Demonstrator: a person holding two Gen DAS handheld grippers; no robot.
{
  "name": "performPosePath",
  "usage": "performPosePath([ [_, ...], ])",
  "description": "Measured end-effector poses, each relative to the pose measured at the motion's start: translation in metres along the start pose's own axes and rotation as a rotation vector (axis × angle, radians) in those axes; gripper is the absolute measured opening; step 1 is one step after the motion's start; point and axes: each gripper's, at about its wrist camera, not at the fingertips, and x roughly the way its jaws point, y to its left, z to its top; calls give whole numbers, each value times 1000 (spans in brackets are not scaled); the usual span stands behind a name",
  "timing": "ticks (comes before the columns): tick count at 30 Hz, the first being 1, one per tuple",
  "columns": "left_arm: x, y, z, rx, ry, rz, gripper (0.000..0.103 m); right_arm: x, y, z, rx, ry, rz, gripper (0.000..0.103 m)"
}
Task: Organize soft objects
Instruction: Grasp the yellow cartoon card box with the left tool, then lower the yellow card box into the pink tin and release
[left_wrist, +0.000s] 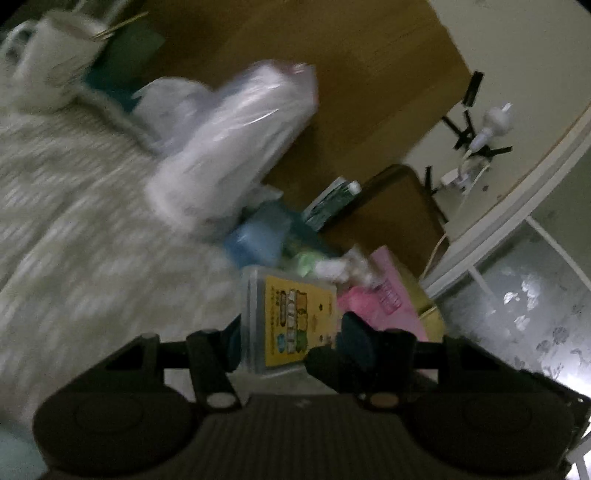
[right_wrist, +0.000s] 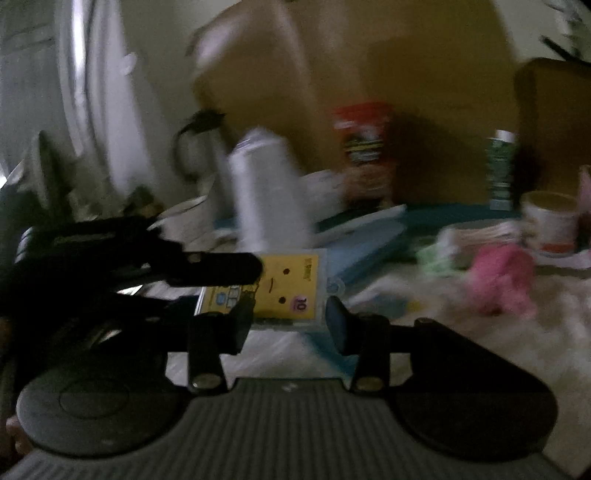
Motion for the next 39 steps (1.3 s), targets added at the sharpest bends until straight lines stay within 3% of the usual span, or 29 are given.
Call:
performPosePath([
  [6,-17,24,-24,-50,38,53,54,8,31,-27,-99,104,69,48],
  [9,-19,21,-21,-47,36,65,70,11,38,-33,-136,139,76,50],
  [11,-24,17,-18,-17,6,104,93,14,40,-33,-154,152,72,65],
  [12,-27,14,-17,7,-17,136,95,13,41,-34,-168,155,68,66],
  [16,-35,9,-12,41,-40,182,95,13,46,-36,-232,146,44,77],
  [19,-40,8,-11,58,-53,224,93,18,44,-34,-236,147,41,78],
  [21,-39,8,-11,74,-38,247,85,23,44,-32,-237,154,48,78],
  [23,-31,13,-12,64,8,248,65,28,45,-32,-236,170,60,78],
  [26,-23,11,-18,84,16,259,63,36,47,-34,-242,197,80,80],
  [28,-17,2,-21,113,30,280,63,35,48,-35,-257,200,84,75],
  [35,15,-30,-39,163,169,159,64,-2,23,-41,-292,210,51,68],
  [39,58,-73,-56,281,252,105,67,-43,-3,-55,-299,180,-57,67],
])
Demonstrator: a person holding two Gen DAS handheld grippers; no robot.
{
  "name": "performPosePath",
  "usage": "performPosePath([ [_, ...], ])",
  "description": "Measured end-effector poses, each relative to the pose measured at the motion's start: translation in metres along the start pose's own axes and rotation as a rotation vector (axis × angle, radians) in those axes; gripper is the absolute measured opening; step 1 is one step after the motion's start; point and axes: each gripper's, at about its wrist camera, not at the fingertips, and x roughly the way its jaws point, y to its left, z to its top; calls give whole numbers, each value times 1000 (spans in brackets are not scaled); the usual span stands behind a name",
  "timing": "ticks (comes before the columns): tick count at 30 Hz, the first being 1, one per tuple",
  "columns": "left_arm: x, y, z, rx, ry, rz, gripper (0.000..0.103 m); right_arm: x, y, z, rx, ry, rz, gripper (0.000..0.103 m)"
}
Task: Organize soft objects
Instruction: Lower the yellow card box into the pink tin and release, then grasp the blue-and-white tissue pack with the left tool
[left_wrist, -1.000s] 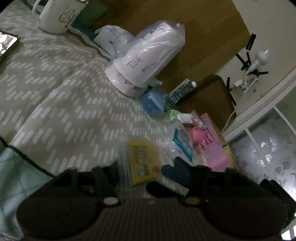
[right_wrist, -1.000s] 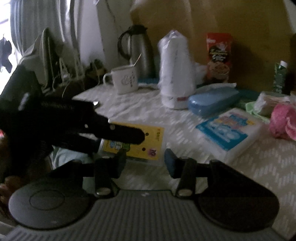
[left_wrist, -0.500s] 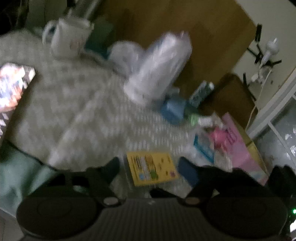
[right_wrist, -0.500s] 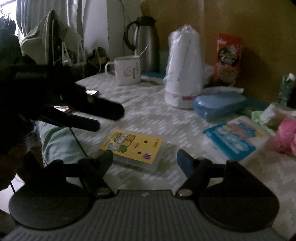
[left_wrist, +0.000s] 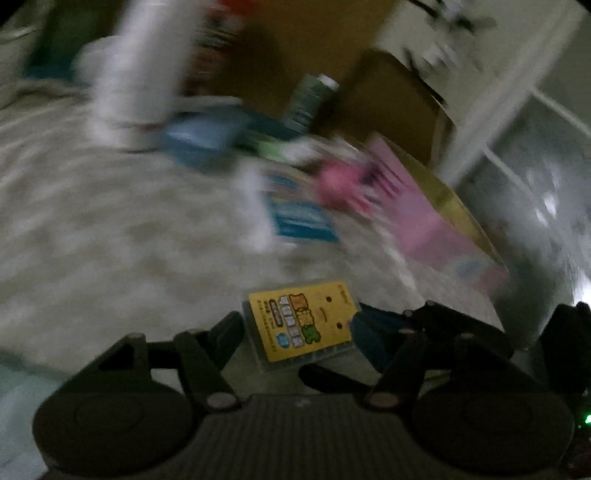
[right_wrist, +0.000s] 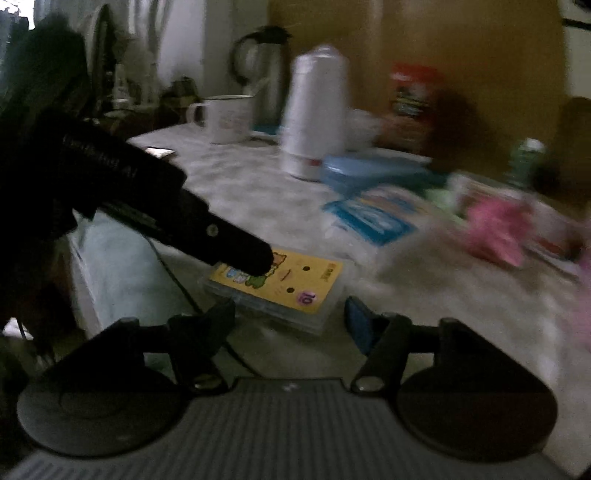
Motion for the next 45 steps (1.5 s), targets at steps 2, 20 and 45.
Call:
performPosePath([
  [2,21,-24,6,57,30,-10,67,-15,-12,-11,33,-15,-61,67],
  [20,141,-192,102,274,25,-215,67,-113,-159,-28,273,-360,-580,67],
  [45,34,-85,30,292,-125,-225,80,-78,-117,-31,373,-365,-515,73],
])
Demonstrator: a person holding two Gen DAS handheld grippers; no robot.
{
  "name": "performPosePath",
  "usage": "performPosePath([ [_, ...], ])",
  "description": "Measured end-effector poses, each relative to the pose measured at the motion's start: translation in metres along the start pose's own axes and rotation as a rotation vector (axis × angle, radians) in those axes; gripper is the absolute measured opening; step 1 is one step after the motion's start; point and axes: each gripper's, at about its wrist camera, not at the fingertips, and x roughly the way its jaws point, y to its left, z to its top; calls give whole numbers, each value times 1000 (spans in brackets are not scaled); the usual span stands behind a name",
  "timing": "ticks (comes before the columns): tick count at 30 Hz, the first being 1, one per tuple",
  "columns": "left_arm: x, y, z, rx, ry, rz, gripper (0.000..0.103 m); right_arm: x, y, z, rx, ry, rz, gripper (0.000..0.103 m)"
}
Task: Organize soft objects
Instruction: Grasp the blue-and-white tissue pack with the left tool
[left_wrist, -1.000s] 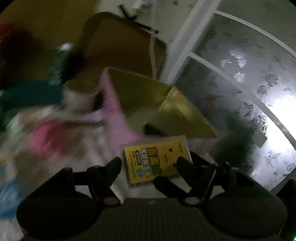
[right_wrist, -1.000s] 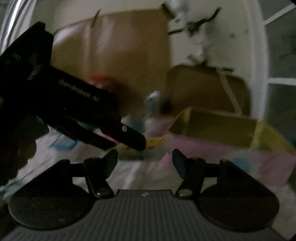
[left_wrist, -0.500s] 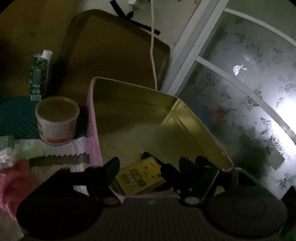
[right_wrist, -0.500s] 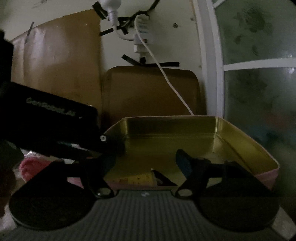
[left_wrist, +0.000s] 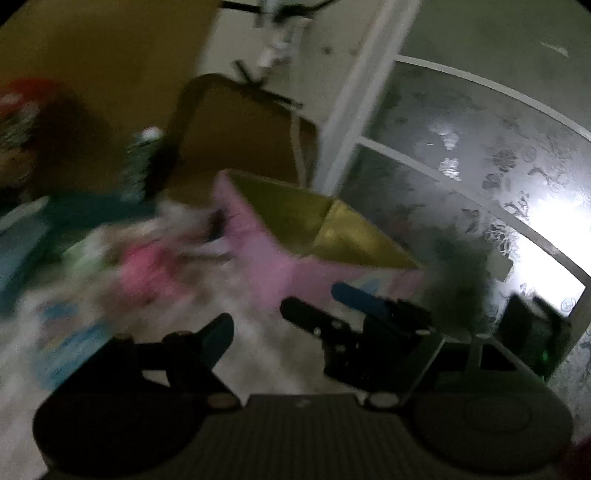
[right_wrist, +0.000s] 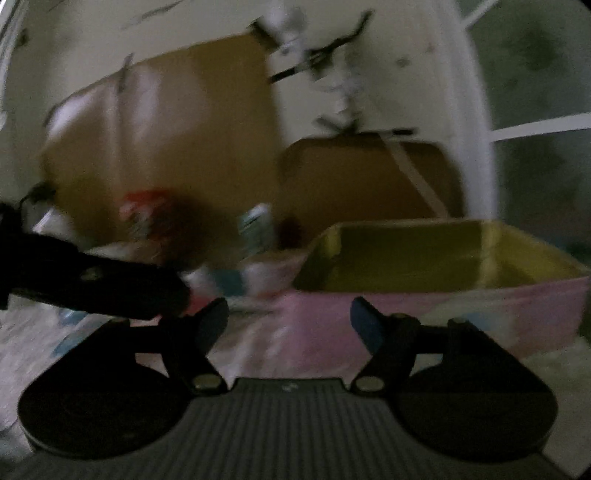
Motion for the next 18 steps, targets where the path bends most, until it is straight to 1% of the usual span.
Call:
performPosePath([
  [2,-24,20,-11,-59,-13,35,80,5,16,-3,-27,47,62,73],
  [4,-46,40,-18,-127,-36,70,80,12,34,-5,-45,107,155,73],
  [5,-60,52,-23,-167,-59,86,80,16,45,-5,-55,128,203,73],
  [7,-80,70,-30,-226,-96,126,80,20,63,-4,-83,150,267,74],
  [9,-94,86,-34,-271,-122,168,81,27,84,-3,-116,181,320,82],
  [10,-100,94,-37,-292,-131,182,81,32,93,-3,-128,199,340,87],
  [13,-111,111,-43,-339,-146,201,81,44,122,-3,-163,239,383,90],
  [14,-113,116,-44,-352,-146,206,81,47,132,-4,-182,252,389,93],
  [18,-114,125,-47,-378,-144,206,81,71,153,-8,-235,310,365,95],
])
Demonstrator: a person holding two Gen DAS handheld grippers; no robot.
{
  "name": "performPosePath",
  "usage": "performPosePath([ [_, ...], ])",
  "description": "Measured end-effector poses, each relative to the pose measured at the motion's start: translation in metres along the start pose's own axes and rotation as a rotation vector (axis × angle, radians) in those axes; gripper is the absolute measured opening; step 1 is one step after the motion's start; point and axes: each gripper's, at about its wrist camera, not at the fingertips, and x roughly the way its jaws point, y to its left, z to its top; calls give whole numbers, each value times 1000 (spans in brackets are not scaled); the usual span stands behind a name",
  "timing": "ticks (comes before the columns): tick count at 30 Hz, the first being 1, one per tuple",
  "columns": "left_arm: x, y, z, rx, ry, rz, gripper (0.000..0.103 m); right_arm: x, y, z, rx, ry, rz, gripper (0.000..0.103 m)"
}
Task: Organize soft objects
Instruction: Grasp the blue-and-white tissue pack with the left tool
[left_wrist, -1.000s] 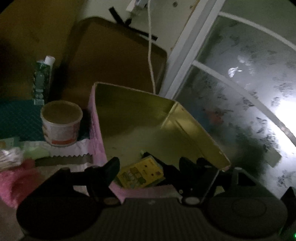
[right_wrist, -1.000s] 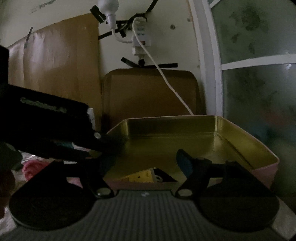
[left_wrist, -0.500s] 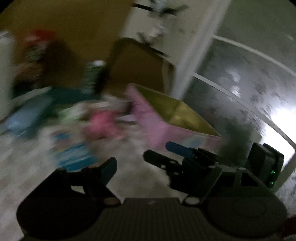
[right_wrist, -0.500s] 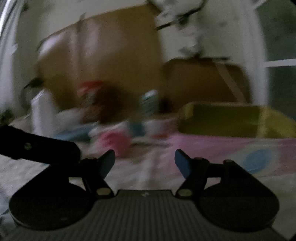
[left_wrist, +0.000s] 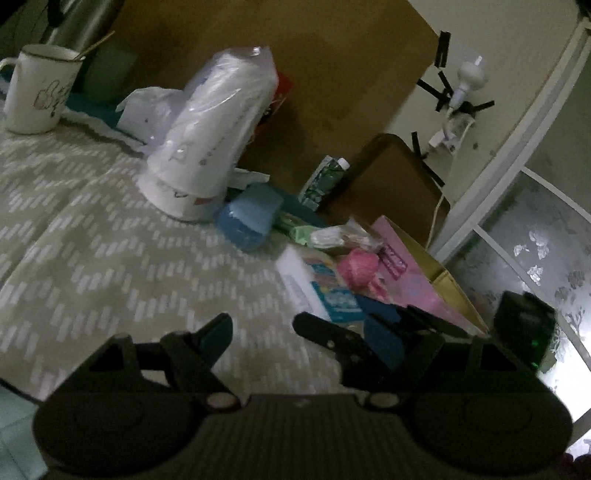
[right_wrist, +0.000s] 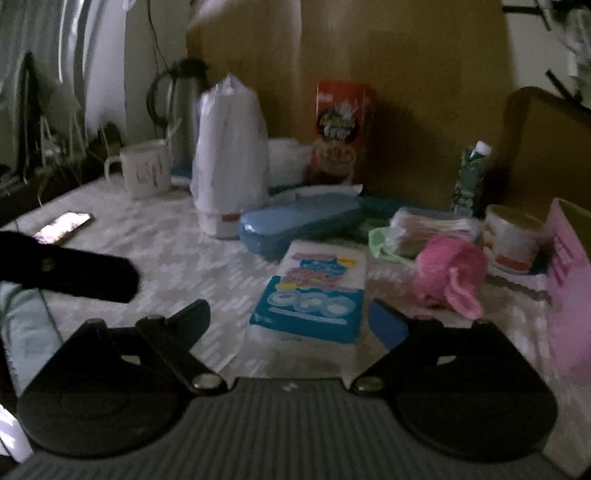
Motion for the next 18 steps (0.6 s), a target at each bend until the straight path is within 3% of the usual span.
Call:
performPosePath([
  [1,-2,1,-2,-3,0,0,83,5,-1,1,4,14,-5,93],
  [4,0,1,-4,-4,3,-5,83,16,-9,-1,31,71,-2,68],
  [7,6,1,-4,4,20,-26,83,-1,-15,-5,15,51,59,67],
  [9,11,-4,-5,15,35,-42,87,-19,-18,-13,-48,49,151,67],
  [11,17,-11,-5,33,46,-53,95,-38,-21,-24,-116,47,185,68],
  [14,28,-24,-5,74,67,-74,97,-61,-34,-41,-216,78,143,78],
  [16,38,-34,-5,100,87,-88,97,-77,-44,-51,-241,58,67,94],
  [18,49,-46,-4,127,104,-102,97,-88,-53,-57,-206,46,19,95],
])
